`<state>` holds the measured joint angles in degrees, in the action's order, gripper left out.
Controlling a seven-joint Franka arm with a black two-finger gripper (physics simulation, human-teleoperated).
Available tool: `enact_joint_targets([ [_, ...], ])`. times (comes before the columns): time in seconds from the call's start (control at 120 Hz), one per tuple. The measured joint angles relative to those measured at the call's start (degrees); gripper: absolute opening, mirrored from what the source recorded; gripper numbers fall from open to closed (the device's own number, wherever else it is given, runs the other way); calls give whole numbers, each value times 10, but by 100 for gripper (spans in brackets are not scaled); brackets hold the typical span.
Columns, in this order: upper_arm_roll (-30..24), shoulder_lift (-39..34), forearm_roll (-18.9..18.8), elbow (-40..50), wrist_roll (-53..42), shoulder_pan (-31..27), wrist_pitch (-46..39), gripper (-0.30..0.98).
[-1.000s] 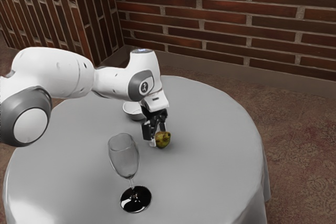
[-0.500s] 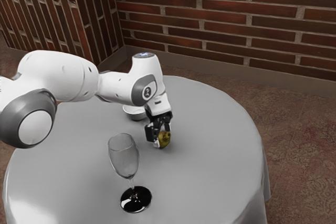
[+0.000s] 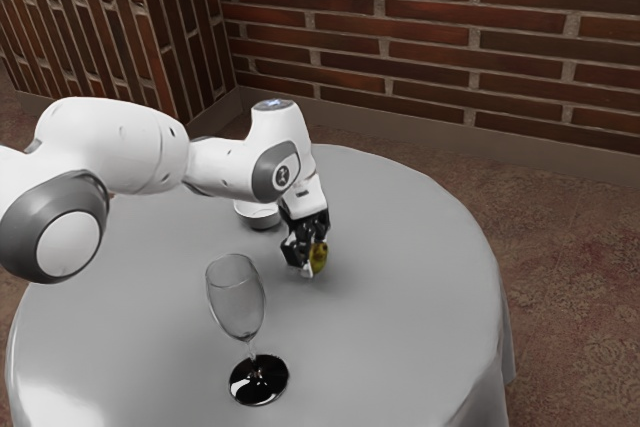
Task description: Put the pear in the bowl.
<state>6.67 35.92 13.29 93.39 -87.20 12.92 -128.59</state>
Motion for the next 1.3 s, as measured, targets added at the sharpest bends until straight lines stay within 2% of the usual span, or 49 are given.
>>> enact_joint_targets([
  [0.133, 9, -15, -3, -11, -1, 0, 2, 32],
  [0.333, 99, -34, 8, -34, -2, -3, 21, 26],
  [0.4, 118, -22, 16, -75, -2, -13, 31, 24],
  [0.667, 120, 83, 34, -246, -2, -51, 73, 19],
  [0.817, 119, 104, 43, -270, -2, -63, 87, 15],
  [0.883, 119, 105, 45, -271, -3, -64, 91, 28],
  [1.05, 119, 105, 48, -273, -4, -63, 106, 48],
  [1.233, 120, 100, 49, -272, -4, -63, 117, 60],
  [1.3, 120, 47, 39, -253, 23, -62, 152, 62],
])
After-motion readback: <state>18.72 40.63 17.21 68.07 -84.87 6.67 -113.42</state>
